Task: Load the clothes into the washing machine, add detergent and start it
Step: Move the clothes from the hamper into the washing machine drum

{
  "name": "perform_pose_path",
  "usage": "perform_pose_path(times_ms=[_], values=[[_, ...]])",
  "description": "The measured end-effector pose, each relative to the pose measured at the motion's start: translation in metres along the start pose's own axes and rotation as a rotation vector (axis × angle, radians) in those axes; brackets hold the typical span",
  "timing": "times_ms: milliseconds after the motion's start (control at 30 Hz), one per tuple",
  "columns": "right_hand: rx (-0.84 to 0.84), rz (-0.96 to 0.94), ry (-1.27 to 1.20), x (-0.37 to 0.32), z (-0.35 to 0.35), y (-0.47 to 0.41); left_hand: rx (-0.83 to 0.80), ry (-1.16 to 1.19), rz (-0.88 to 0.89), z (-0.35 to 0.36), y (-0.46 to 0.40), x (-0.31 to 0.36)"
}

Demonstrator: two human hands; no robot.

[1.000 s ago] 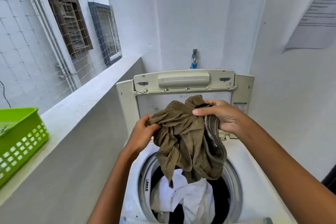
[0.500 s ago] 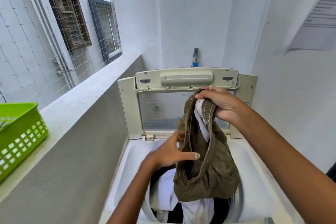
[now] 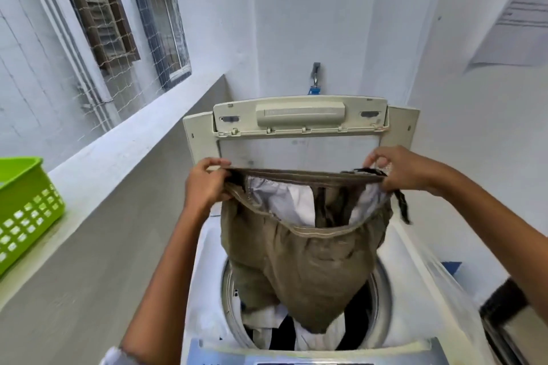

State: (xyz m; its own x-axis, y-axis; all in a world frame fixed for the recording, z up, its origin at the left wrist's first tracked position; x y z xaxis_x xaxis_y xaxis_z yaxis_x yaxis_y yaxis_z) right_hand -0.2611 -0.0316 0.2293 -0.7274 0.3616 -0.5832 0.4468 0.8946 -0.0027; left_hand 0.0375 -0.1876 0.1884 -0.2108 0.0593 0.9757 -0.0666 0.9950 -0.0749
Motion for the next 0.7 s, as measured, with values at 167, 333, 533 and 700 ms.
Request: perform_pose_path(times_ms=[167, 333, 533, 700], values=[[-0.194, 0.084, 0.117, 0.001, 0.006, 0.001, -0.216, -0.308, -0.035, -0.001, 0.002, 0.024], [-0.099, 0.154, -0.449, -0.015, 0.02, -0.006, -0.424, -0.141, -0.127, 0.015, 0.015, 0.041], [0.252, 0.087, -0.934, -0.05, 0.031, -0.008, -0.515, 0.167, 0.136, 0.054, 0.044, 0.066], [0.582, -0.076, -0.799, -0.049, 0.056, -0.007, -0.499, 0.081, 0.389, 0.078, 0.06, 0.05]])
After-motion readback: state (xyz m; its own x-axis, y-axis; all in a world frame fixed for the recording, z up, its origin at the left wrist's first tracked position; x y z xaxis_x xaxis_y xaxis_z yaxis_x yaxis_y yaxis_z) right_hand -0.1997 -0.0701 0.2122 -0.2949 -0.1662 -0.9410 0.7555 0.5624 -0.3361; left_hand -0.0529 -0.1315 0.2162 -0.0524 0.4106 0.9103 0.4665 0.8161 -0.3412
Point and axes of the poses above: each hand's wrist, its own y-axis away from the middle knuckle, its own z-axis out of the palm, x = y × z, the point moved 3 cm from there along -y, towards the middle knuckle, and after that the axes turned 9 degrees about x, right-handed, at the moved point
